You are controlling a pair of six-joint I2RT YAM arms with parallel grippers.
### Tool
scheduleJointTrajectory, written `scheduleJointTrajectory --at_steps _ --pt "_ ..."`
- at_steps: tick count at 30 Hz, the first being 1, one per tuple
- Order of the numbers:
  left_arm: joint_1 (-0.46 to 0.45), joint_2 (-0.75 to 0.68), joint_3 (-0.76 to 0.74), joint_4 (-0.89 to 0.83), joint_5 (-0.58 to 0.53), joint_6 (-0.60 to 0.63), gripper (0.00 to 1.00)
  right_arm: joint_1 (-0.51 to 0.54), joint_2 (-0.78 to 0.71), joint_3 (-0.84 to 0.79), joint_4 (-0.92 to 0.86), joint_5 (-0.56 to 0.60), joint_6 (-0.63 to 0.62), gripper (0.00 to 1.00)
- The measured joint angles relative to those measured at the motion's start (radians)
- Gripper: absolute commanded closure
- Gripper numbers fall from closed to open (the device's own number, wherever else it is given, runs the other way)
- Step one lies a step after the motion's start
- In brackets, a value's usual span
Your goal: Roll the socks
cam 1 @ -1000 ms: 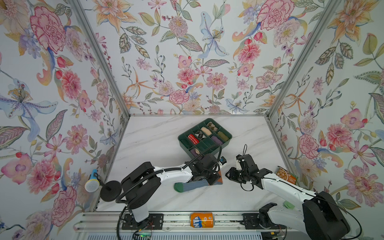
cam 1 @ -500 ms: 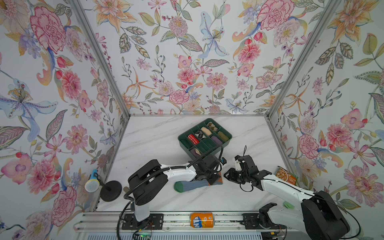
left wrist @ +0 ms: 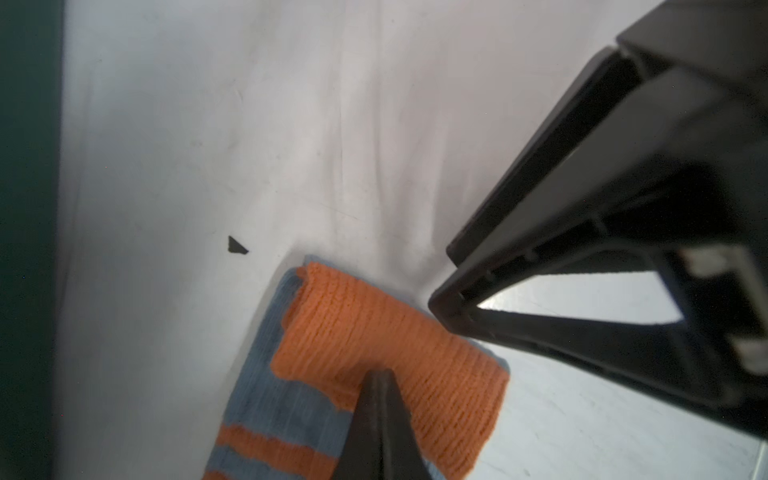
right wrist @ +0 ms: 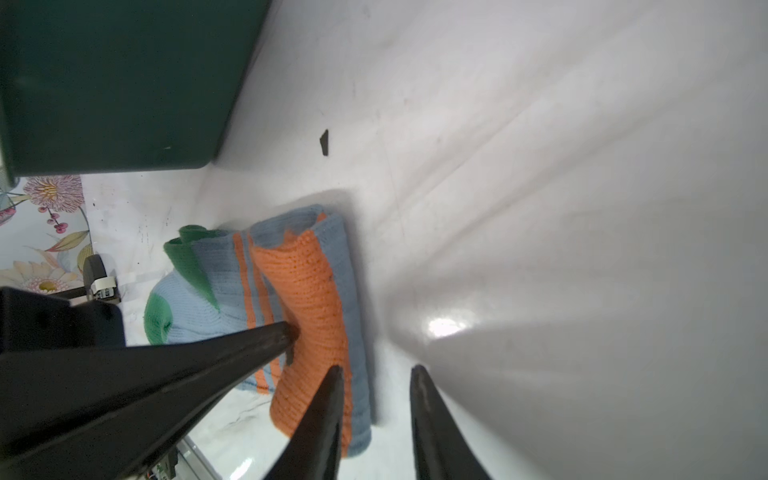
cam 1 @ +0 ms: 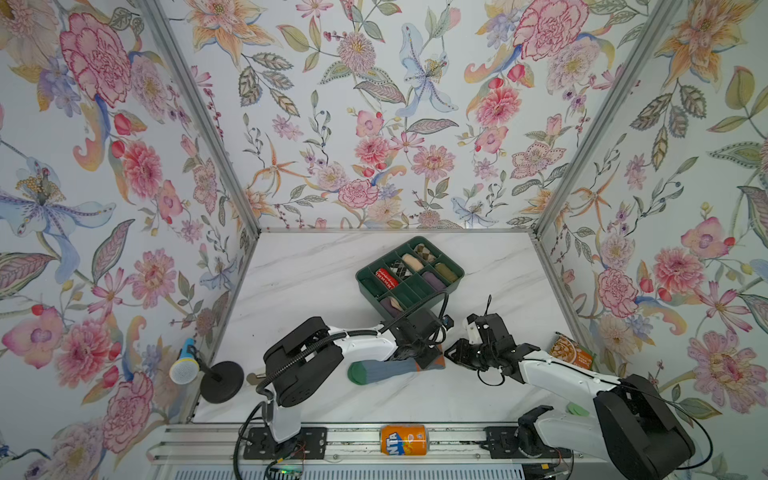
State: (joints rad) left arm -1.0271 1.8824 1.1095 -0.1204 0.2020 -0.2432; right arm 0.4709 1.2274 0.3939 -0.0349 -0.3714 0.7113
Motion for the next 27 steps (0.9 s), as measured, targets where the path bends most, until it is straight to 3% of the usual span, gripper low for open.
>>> scheduleJointTrajectory --at_steps 27 --pt "0.005 0.011 0.005 -0.010 0.006 -0.008 1.00 0.000 0.100 -0.042 0.220 -0.093 0.046 0.70"
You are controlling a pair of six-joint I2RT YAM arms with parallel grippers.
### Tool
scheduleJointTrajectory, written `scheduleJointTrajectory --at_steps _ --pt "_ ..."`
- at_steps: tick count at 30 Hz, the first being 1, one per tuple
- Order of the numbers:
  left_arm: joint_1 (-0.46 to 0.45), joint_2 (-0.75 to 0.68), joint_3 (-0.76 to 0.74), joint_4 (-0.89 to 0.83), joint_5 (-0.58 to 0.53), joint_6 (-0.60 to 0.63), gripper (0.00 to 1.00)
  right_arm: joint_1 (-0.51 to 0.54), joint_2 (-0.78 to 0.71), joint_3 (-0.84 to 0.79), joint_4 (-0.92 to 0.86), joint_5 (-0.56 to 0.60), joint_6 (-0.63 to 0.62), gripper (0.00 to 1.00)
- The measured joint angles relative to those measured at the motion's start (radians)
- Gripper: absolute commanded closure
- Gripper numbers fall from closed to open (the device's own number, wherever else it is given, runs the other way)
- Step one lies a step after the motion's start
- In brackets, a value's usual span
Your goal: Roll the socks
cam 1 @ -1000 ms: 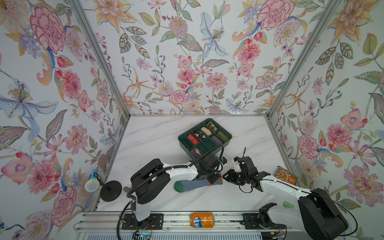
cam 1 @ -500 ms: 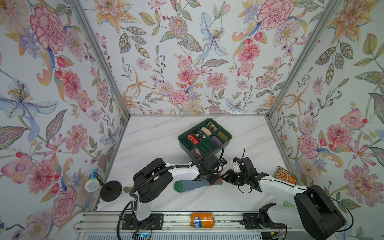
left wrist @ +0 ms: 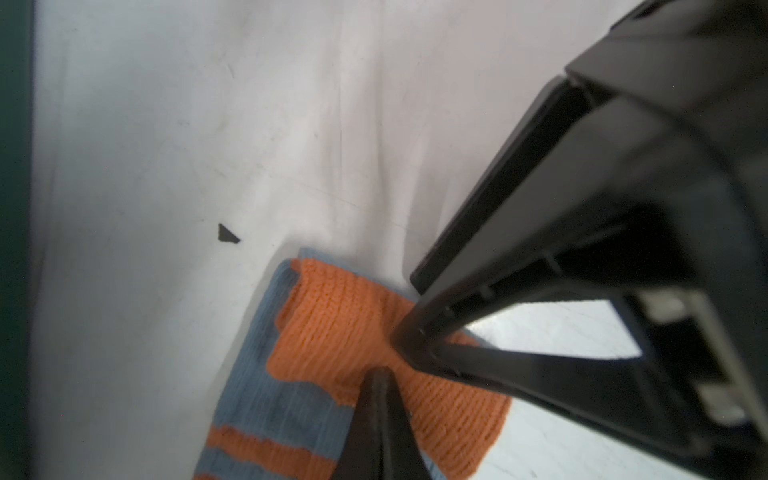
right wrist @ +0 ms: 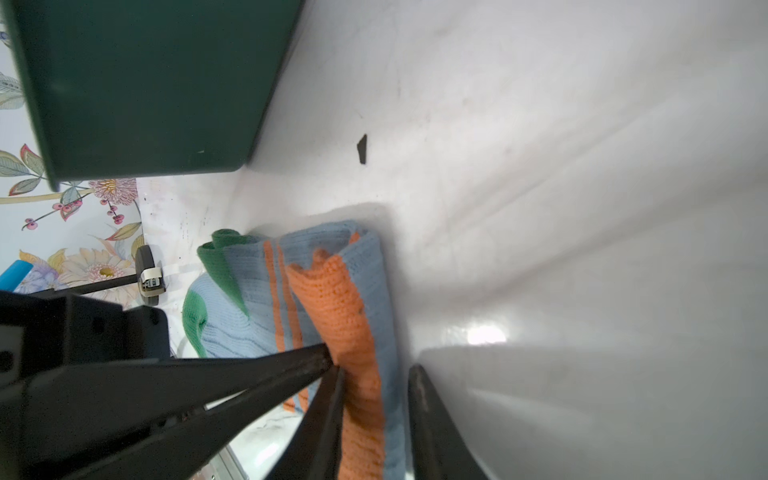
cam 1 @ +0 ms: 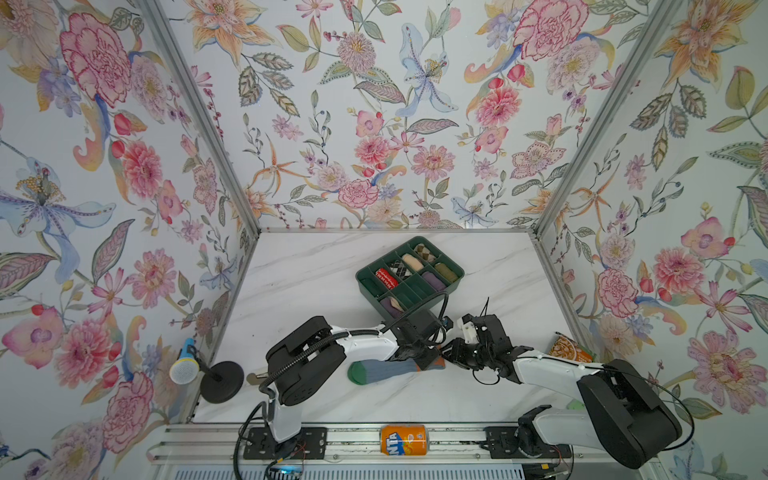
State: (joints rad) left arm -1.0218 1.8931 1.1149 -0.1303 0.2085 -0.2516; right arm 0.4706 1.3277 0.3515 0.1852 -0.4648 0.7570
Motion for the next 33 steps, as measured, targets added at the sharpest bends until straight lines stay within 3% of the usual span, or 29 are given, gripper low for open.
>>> scheduleJointTrajectory --at_steps 14,17,22,28,33 --pt "0.034 -0.008 -0.056 0.075 0.058 -0.028 1.00 0.000 0.067 -0.021 0.144 -0.045 0.022 0.73" --pt "0.040 -0.008 -0.066 0.092 0.074 -0.034 1.00 0.000 0.075 -0.022 0.154 -0.048 0.027 0.78" --pt "0.047 -0.008 -0.079 0.119 0.095 -0.045 1.00 0.001 0.080 -0.027 0.156 -0.037 0.032 0.96" --pt "0.051 -0.008 -0.082 0.126 0.108 -0.053 1.00 0.036 0.062 -0.011 0.117 0.024 0.013 1.00" --pt "0.066 -0.026 -0.101 0.132 0.130 -0.058 1.00 0.089 0.043 0.063 -0.038 0.126 -0.038 1.00"
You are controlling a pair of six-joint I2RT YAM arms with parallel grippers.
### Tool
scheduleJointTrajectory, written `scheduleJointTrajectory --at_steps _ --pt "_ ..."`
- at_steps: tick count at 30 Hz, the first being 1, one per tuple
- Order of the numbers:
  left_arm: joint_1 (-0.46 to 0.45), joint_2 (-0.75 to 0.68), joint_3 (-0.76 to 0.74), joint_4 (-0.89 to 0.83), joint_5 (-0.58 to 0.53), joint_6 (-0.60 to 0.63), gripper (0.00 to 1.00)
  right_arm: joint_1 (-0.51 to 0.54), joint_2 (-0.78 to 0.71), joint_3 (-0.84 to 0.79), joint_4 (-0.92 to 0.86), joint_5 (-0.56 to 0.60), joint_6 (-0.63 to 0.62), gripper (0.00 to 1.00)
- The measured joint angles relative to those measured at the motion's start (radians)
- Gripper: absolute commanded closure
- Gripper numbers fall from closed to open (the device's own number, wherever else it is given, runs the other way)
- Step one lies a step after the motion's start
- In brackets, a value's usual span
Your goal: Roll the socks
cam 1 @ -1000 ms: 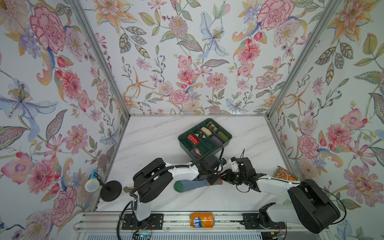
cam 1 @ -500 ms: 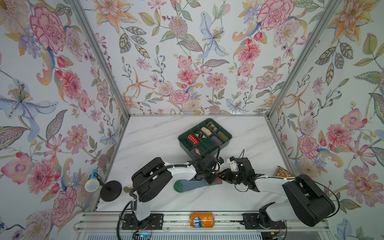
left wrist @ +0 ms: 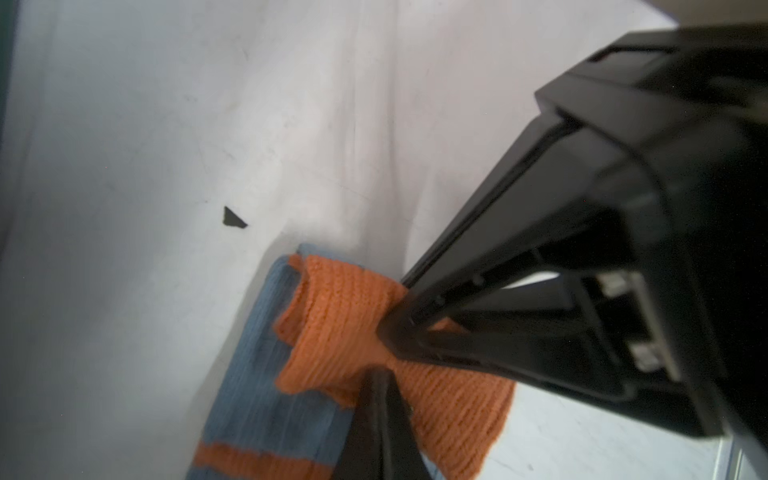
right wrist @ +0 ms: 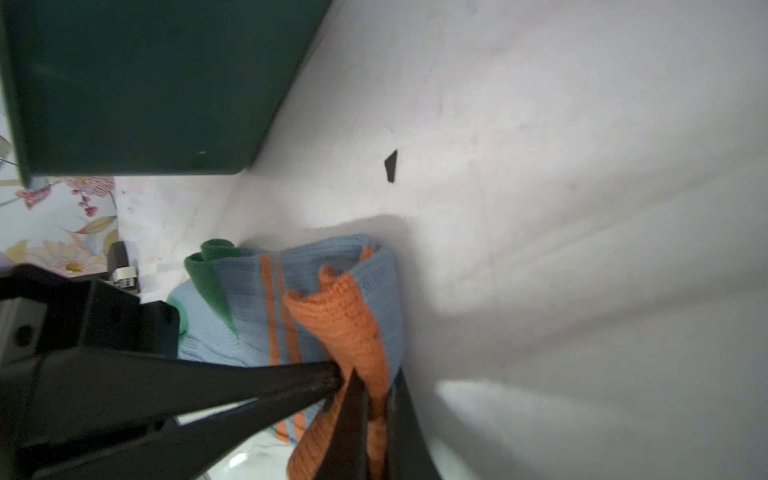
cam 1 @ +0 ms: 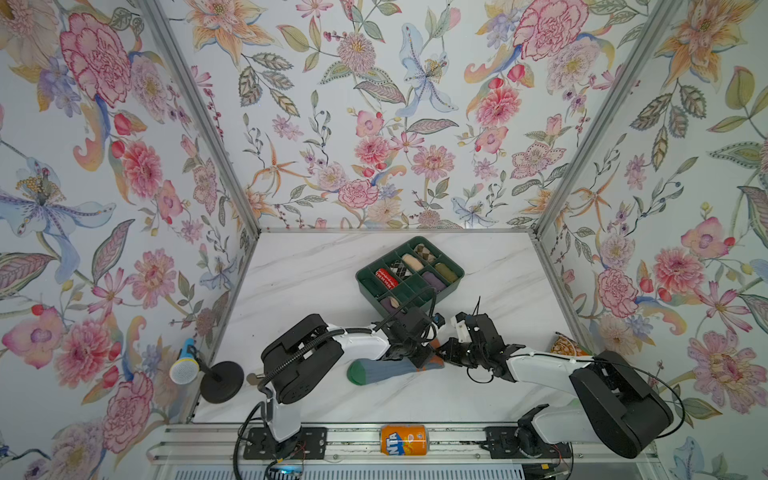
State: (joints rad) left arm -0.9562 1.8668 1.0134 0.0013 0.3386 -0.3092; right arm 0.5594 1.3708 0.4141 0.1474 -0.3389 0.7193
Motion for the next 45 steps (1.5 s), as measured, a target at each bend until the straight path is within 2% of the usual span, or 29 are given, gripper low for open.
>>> scheduleJointTrajectory --at_steps 13,20,34,45 --pt "0.104 -0.190 -0.065 -0.016 0.055 -0.018 1.00 0.036 -0.128 0.116 -0.411 0.273 -0.084 1.00" --pt "0.140 -0.235 -0.133 -0.028 0.055 -0.019 1.00 0.070 -0.131 0.203 -0.580 0.410 -0.103 1.00" --pt "0.182 -0.350 -0.230 -0.030 0.055 -0.023 1.00 0.206 0.038 0.369 -0.821 0.698 -0.093 1.00" --pt "0.230 -0.381 -0.285 -0.029 0.055 -0.025 1.00 0.314 0.180 0.487 -0.912 0.822 -0.052 1.00"
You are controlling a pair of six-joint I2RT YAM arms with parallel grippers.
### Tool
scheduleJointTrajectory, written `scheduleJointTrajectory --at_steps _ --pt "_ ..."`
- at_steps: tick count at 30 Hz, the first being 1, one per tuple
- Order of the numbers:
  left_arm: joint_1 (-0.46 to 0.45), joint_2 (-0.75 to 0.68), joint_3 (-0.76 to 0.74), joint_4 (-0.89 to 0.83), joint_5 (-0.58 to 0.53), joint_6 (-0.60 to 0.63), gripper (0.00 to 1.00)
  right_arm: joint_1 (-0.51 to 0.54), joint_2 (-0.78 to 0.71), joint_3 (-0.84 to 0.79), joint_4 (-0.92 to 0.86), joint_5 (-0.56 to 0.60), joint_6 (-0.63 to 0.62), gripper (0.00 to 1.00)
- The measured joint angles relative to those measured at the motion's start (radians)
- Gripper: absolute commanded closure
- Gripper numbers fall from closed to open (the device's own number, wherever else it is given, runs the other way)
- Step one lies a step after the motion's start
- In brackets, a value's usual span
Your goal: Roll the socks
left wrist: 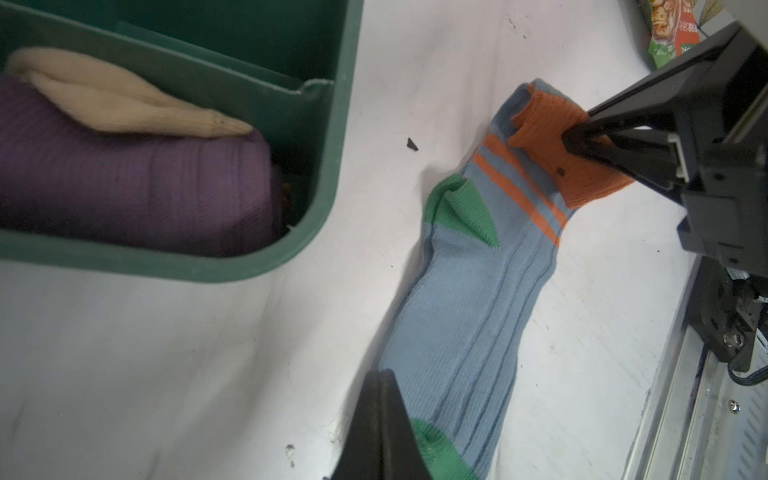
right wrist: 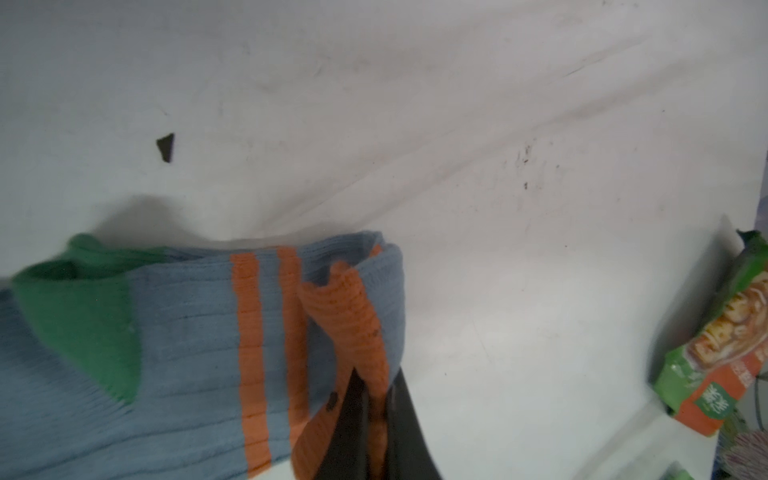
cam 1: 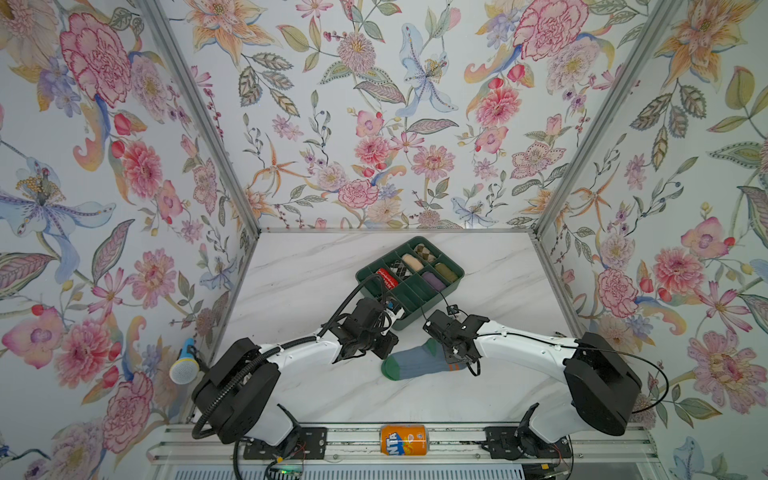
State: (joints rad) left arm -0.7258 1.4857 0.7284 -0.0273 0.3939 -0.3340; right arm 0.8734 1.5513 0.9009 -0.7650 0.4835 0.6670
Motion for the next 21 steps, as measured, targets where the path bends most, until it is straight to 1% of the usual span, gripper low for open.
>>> scheduleJointTrajectory --at_steps 10,14,21 --pt "0.019 -0.009 -0.021 0.006 0.009 0.000 1.00 0.087 0.159 0.095 -0.047 0.058 0.041 0.99" --pt "0.022 -0.016 -0.024 0.006 0.017 0.000 1.00 0.110 0.191 0.122 -0.061 0.076 0.055 0.85" --pt "0.026 -0.016 -0.024 0.006 0.019 0.000 1.00 0.132 0.231 0.137 -0.063 0.074 0.061 0.71"
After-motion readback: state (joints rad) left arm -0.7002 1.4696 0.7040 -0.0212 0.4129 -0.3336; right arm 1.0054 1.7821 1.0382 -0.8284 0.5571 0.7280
